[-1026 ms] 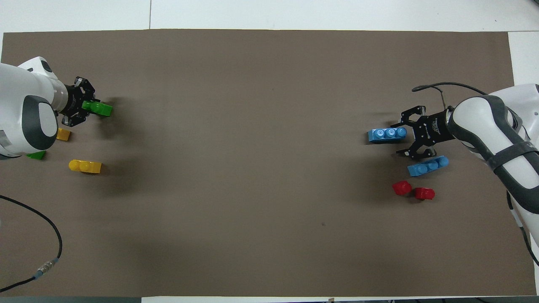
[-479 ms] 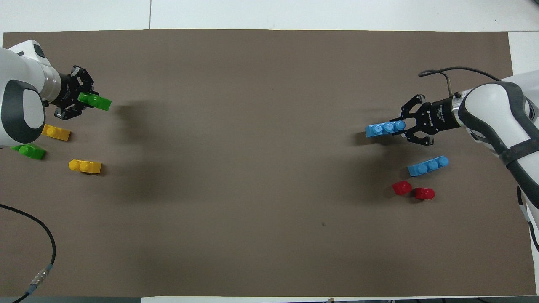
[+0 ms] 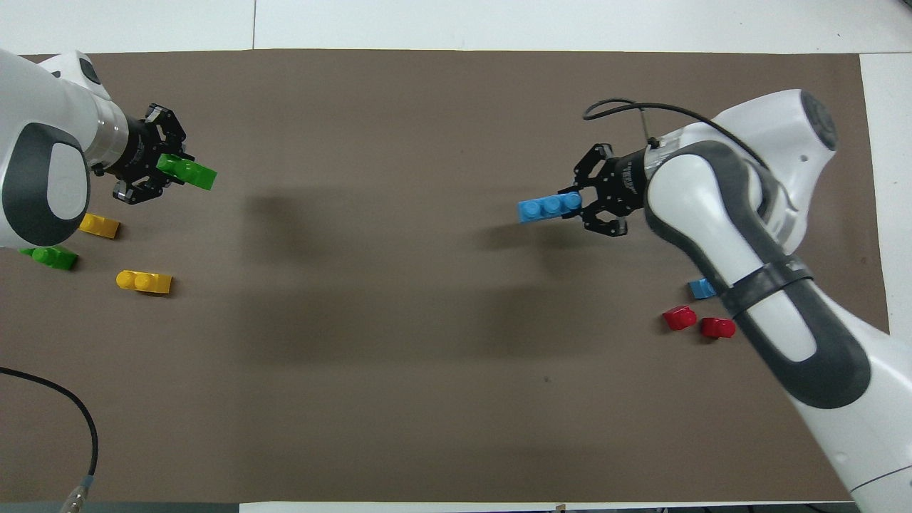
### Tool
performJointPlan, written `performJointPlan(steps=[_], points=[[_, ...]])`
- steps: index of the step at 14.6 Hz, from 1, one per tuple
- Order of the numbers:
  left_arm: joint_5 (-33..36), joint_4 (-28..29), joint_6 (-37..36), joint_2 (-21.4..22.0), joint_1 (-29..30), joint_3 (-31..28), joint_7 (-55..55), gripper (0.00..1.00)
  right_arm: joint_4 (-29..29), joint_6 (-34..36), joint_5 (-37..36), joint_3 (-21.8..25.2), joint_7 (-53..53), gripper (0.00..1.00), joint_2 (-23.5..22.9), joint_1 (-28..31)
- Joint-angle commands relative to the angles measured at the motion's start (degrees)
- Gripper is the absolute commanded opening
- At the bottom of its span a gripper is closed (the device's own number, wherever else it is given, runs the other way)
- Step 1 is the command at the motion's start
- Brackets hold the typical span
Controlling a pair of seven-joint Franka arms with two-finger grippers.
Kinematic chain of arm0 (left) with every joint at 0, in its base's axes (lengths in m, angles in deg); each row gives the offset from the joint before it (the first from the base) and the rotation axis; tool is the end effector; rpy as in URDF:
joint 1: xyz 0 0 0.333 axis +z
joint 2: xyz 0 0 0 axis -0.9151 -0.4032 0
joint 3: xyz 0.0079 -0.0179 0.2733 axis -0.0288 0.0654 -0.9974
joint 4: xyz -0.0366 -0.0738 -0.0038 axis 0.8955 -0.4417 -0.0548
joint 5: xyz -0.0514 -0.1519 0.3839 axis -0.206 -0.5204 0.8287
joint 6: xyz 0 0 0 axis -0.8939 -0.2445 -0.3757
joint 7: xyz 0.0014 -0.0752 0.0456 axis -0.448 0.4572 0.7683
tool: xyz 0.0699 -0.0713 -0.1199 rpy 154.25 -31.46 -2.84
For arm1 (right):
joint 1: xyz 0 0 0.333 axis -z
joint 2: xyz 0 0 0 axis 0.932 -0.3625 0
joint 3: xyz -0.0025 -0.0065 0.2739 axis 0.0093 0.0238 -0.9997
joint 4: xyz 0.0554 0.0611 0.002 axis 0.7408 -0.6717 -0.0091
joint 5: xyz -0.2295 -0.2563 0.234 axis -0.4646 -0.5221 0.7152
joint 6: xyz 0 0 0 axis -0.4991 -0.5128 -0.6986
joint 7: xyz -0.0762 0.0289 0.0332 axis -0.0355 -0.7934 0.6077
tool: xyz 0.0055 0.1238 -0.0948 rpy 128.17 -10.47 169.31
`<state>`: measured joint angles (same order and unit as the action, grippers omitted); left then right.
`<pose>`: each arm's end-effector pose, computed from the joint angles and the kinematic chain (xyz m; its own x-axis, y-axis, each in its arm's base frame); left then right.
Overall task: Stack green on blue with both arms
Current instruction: 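Carry the green brick and the blue brick toward the table center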
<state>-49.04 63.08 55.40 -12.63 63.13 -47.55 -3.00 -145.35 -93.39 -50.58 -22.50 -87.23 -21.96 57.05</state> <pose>0.6656 -0.0664 0.3543 0.4491 0.8935 0.0008 0.8897 -0.4473 0.0918 0.6308 0.1999 0.2689 0.1614 -0.8318 -0.5311 -0.9868 -0.1438 -0.0746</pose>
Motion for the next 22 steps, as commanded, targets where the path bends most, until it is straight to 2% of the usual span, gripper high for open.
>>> performJointPlan(steps=[1, 4, 9, 12, 16, 22], points=[[-0.15, -1.28, -4.00, 1.52, -2.97, -0.70, 3.83, 0.00, -2.64, -6.33, 2.27, 0.41, -3.88, 0.00, -0.08, -6.21], [-0.15, -1.10, -6.20, 3.72, -5.52, -0.53, 7.51, 0.00, -4.14, -11.60, 5.77, 0.41, -5.29, 0.00, -1.65, -10.52], [1.08, 0.04, -5.60, 4.33, -11.93, -0.53, 17.00, 0.00, -5.20, -21.10, 9.38, 0.41, -6.53, 0.00, -5.87, -16.95], [1.08, 2.93, -3.15, 5.56, -15.36, -0.53, 24.45, 0.00, -5.46, -22.51, 10.80, 0.41, -6.53, 0.00, -6.84, -18.27], [3.97, 10.48, 2.66, 7.50, -21.42, -0.53, 38.43, 0.00, -5.81, -23.66, 11.33, 0.41, -6.27, 0.00, -7.55, -18.63], [6.61, 12.69, 4.78, 6.36, -27.14, -0.53, 54.36, 0.00, -7.04, -24.72, 11.33, 0.41, -6.09, 0.00, -7.46, -18.54]])
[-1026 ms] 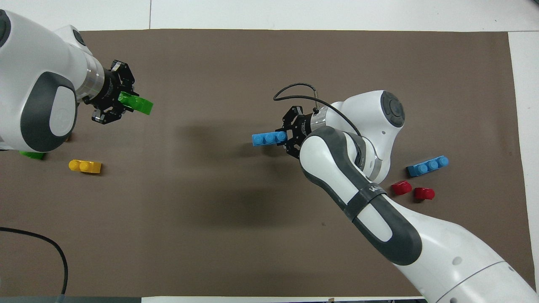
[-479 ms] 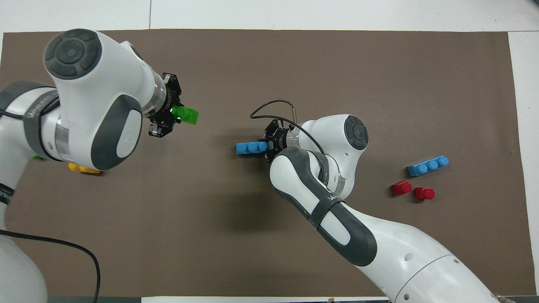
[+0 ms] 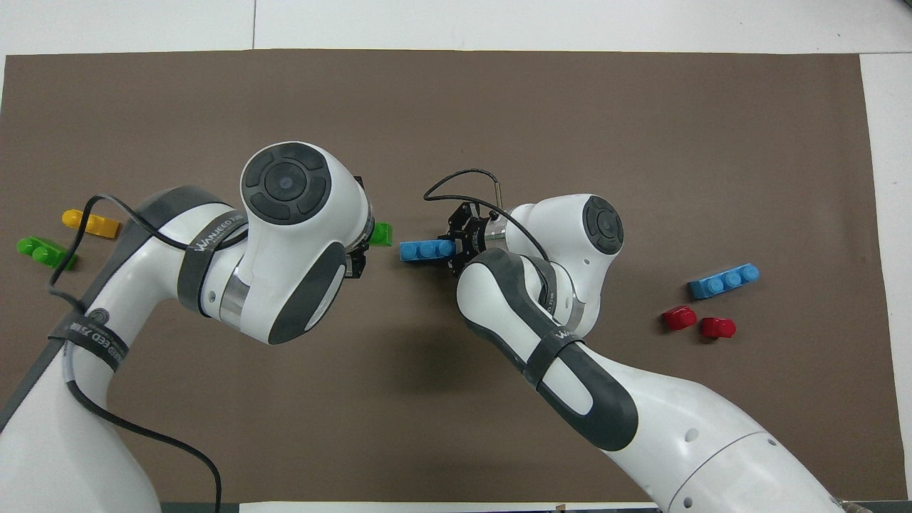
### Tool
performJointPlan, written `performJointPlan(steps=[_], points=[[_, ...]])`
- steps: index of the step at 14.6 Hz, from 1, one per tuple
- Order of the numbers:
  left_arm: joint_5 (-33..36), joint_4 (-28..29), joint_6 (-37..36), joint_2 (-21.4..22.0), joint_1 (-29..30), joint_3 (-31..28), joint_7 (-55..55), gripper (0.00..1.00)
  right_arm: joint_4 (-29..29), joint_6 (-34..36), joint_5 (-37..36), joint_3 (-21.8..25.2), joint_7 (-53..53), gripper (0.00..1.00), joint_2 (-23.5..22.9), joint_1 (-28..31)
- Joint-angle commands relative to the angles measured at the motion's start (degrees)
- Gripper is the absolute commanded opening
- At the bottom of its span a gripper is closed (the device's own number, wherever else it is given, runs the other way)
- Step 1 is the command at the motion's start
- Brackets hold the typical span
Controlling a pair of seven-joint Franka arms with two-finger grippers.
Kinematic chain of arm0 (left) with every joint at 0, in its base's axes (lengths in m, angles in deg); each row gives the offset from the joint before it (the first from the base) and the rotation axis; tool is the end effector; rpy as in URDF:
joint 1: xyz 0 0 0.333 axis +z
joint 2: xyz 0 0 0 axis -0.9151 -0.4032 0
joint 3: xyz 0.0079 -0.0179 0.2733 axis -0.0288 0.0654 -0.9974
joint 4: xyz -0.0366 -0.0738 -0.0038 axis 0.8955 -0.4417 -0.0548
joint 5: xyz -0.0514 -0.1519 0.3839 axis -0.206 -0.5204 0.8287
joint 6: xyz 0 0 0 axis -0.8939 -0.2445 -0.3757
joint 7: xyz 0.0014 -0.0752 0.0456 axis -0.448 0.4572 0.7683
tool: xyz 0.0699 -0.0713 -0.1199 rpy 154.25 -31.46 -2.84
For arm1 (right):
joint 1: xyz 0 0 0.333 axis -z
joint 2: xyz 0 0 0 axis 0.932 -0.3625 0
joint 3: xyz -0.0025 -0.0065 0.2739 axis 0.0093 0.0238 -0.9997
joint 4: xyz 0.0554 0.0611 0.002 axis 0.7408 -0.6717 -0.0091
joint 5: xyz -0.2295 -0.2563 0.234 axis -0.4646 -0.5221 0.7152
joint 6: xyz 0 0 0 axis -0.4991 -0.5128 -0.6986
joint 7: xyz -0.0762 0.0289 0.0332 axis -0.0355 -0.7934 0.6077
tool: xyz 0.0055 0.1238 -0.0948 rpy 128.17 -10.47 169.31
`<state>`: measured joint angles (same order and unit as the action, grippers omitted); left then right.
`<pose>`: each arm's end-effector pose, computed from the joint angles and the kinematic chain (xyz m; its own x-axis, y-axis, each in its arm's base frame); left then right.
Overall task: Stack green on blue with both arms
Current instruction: 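Lower the green brick onto the blue brick held by the right gripper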
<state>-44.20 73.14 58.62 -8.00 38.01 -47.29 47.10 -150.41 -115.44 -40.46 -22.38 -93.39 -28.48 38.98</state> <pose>0.5475 -0.3218 0.3240 0.0728 0.9972 0.0180 0.9953 -0.0738 0.0629 0.5645 0.3555 0.1806 0.0948 -0.8408 -0.5330 -0.9940 -0.0501 -0.0978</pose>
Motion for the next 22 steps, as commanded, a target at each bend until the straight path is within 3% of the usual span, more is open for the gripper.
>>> performJointPlan(steps=[1, 7, 22], points=[[2.64, 2.72, 2.24, 1.12, -2.64, -0.79, 6.80, 0.00, -1.98, -2.67, 1.20, 0.29, 0.07, 0.00, -0.94, -0.47], [7.21, 2.46, 7.34, -3.63, -5.19, -0.79, 15.87, 0.00, -2.07, -2.67, 1.20, 0.29, 0.16, 0.00, -0.94, -0.39], [8.19, 2.72, 10.25, -5.22, -6.78, -0.79, 20.80, 0.00, -2.77, -2.68, 1.20, 0.37, 0.34, 0.00, -0.85, 0.14]])
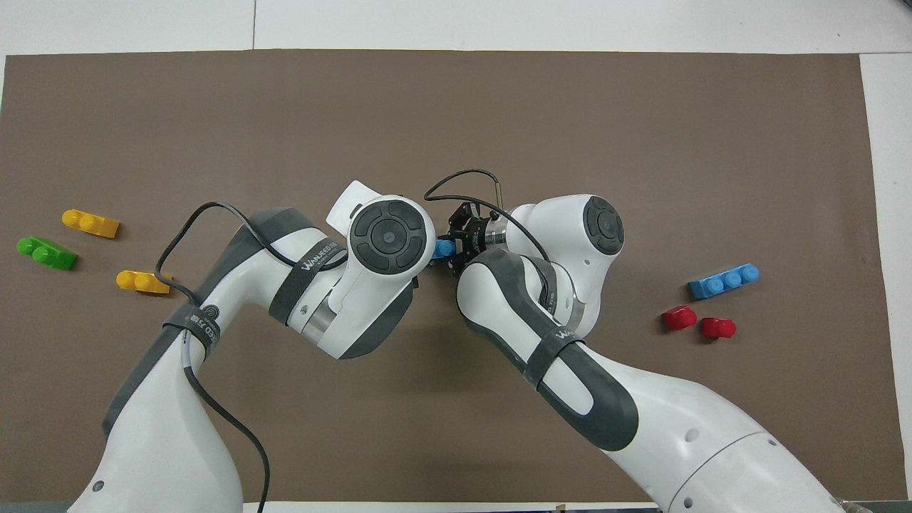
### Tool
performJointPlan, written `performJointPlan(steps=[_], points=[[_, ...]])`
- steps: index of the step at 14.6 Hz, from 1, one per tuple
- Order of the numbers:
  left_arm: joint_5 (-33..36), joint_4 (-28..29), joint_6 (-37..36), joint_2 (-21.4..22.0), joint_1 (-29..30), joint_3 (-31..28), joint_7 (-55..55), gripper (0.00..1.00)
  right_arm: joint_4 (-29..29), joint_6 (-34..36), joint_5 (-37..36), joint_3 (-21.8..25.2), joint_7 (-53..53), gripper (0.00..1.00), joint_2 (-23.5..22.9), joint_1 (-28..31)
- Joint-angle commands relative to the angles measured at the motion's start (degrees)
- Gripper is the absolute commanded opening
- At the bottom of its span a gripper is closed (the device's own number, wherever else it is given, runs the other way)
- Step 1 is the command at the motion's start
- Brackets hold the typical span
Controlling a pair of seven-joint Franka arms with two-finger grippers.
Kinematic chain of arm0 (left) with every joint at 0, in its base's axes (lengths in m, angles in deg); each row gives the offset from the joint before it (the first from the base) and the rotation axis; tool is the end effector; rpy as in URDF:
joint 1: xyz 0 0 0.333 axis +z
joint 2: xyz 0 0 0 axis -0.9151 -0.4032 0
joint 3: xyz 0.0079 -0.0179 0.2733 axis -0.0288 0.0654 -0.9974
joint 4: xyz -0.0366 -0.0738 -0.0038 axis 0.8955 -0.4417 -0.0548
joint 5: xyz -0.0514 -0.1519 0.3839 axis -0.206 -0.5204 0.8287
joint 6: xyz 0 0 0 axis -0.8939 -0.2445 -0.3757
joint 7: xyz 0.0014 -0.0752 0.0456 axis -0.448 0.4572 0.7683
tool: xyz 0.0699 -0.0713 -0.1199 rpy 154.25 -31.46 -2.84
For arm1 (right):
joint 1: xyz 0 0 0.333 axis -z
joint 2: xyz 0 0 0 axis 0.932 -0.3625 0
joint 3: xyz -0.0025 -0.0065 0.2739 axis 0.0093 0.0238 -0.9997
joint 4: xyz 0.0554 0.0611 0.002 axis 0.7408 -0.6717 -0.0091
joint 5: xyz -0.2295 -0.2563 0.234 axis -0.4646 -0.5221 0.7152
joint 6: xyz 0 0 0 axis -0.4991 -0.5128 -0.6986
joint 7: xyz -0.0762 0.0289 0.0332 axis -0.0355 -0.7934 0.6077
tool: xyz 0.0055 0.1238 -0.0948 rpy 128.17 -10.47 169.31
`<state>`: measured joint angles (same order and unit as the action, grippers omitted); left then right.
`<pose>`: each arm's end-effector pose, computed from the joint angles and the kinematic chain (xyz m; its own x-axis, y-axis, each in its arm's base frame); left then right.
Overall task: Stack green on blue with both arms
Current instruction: 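Lower the green brick onto the blue brick held by the right gripper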
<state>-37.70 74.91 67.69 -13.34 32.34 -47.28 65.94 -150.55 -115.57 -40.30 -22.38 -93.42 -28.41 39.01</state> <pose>0.5261 -0.3767 0.2652 -0.0859 0.9957 0.0339 0.9858 0.0800 0.1475 0.5644 0.3547 0.1805 0.0911 -0.8408 -0.5337 -0.9942 -0.0459 -0.0973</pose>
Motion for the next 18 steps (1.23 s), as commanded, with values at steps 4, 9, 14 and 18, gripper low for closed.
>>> performJointPlan(steps=[4, 9, 14, 18], points=[[4.05, 0.86, 2.05, -1.46, -1.10, -0.80, 4.06, 0.00, -2.81, -2.19, 1.04, 0.37, 0.54, 0.00, -0.83, 0.29], [4.85, 1.04, 2.32, -2.08, -1.19, -0.80, 4.34, 0.00, -2.98, -2.46, 1.04, 0.37, 1.25, 0.00, -0.83, 0.55], [4.85, 3.59, 2.50, -2.08, -2.86, -0.80, 6.09, 0.00, -3.16, -2.37, 1.04, 0.29, 1.51, 0.00, -0.74, 0.82], [4.85, 3.76, 2.58, -2.08, -3.21, -0.80, 6.97, 0.00, -3.16, -2.37, 1.04, 0.37, 1.51, 0.00, -0.74, 1.17]])
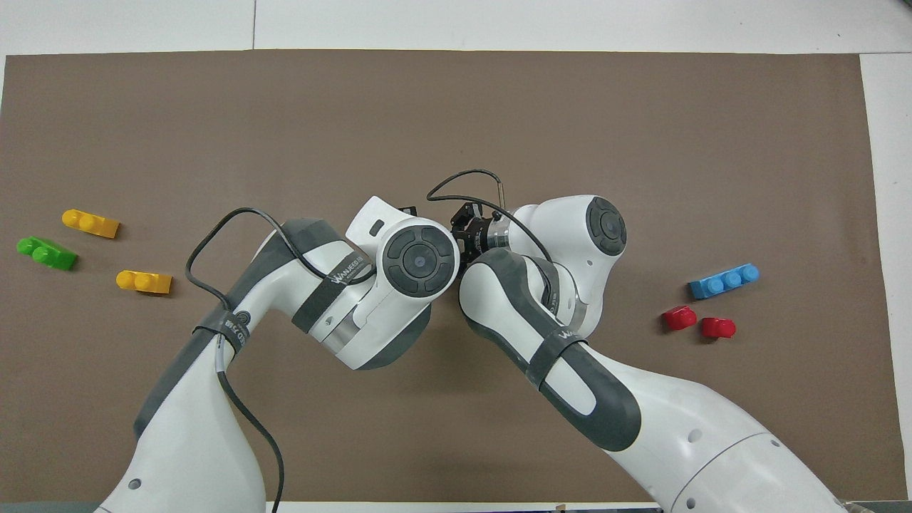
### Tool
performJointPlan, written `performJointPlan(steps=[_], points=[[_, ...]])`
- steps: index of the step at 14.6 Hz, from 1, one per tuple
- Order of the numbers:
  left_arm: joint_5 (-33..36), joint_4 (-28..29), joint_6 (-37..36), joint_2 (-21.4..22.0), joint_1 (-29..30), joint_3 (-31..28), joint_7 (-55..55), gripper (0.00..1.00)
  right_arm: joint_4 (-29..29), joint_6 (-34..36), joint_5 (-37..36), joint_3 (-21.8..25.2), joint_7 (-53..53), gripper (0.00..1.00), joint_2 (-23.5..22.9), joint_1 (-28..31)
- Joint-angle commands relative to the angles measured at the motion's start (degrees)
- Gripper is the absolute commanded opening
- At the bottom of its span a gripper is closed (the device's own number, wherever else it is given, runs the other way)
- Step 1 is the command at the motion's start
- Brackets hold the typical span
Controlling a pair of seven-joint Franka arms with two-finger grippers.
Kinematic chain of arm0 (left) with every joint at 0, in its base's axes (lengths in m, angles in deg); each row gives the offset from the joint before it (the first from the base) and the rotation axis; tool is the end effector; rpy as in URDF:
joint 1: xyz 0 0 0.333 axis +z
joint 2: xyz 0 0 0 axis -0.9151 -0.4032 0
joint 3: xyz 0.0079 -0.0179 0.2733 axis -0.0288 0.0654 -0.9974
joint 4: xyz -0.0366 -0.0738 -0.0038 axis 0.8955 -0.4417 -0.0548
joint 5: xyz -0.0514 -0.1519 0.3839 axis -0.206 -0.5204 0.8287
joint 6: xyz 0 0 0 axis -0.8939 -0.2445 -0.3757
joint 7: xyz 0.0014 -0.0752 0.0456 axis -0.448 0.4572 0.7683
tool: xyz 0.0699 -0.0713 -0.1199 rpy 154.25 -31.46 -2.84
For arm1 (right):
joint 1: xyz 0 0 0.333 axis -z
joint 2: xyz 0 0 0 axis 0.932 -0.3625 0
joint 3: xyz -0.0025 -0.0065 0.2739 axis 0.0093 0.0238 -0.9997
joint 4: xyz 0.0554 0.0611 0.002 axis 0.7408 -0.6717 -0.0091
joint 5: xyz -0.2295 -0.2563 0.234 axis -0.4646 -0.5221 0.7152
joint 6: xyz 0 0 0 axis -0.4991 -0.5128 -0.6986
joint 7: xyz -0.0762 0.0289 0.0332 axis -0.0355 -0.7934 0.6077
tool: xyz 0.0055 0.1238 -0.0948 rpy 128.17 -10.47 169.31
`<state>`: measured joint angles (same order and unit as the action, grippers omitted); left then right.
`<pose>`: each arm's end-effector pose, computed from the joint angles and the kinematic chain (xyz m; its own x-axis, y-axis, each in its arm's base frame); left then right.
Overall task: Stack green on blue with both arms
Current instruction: 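Lower the green brick onto the blue brick held by the right gripper, then open both grippers and lift them away from the stacked bricks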
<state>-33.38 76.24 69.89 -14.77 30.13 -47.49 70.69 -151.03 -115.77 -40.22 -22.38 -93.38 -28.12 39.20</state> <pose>0.5122 -0.3905 0.2424 -0.0845 0.9940 0.0690 0.9807 0.0707 0.1822 0.5641 0.3515 0.1802 0.0864 -0.8420 -0.5325 -0.9944 -0.0406 -0.0972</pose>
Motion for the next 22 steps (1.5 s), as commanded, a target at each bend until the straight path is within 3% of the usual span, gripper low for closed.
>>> performJointPlan(steps=[1, 3, 4, 5, 6, 7, 8, 11, 15, 22], points=[[0.54, 2.61, 0.39, -0.65, -1.00, -0.69, 2.22, 0.00, -2.68, -2.07, 0.97, 0.37, 1.56, 0.00, -1.03, 0.98], [0.62, 2.52, 0.48, -0.65, -0.91, -0.86, 2.22, 0.00, -2.59, -1.98, 0.97, 0.37, 1.48, 0.00, -1.03, 1.16], [1.49, 2.35, 0.39, -0.65, -0.74, -0.95, 2.22, 0.00, -2.59, -1.98, 0.97, 0.29, 1.39, 0.20, -1.03, 1.33], [1.94, 2.00, -0.31, -0.65, -0.30, -0.95, 2.13, 0.62, -2.59, -1.98, 0.97, 0.29, 1.13, 0.55, -1.03, 1.42], [1.94, 1.73, -1.01, -0.56, -0.12, -1.04, 1.78, 1.00, -2.59, -1.98, 0.97, 0.29, 1.04, 0.76, -1.03, 1.42], [2.03, 1.64, -1.28, -0.30, 0.06, -1.04, 1.35, 1.00, -2.42, -1.81, 0.97, 0.29, 0.95, 0.95, -1.03, 1.42], [2.03, 1.73, -1.37, 0.32, 0.84, -1.04, 1.08, 1.00, -2.07, -1.55, 0.97, 0.29, 0.86, 1.00, -1.03, 1.60], [1.94, 1.73, -2.59, 3.04, 2.95, -0.95, -3.13, 1.00, -1.19, -0.58, 0.97, 0.37, 0.86, 1.00, -1.03, 2.91], [1.86, 1.64, -5.40, 7.17, 6.81, -0.77, -9.01, 1.00, 1.71, 8.89, -0.87, 0.81, 2.96, 1.00, 0.72, 10.19], [1.68, 1.56, -8.49, 12.10, 13.58, -0.77, -24.99, 1.00, 3.55, 22.86, -18.35, 0.99, 16.48, 1.00, 9.68, 23.73]])
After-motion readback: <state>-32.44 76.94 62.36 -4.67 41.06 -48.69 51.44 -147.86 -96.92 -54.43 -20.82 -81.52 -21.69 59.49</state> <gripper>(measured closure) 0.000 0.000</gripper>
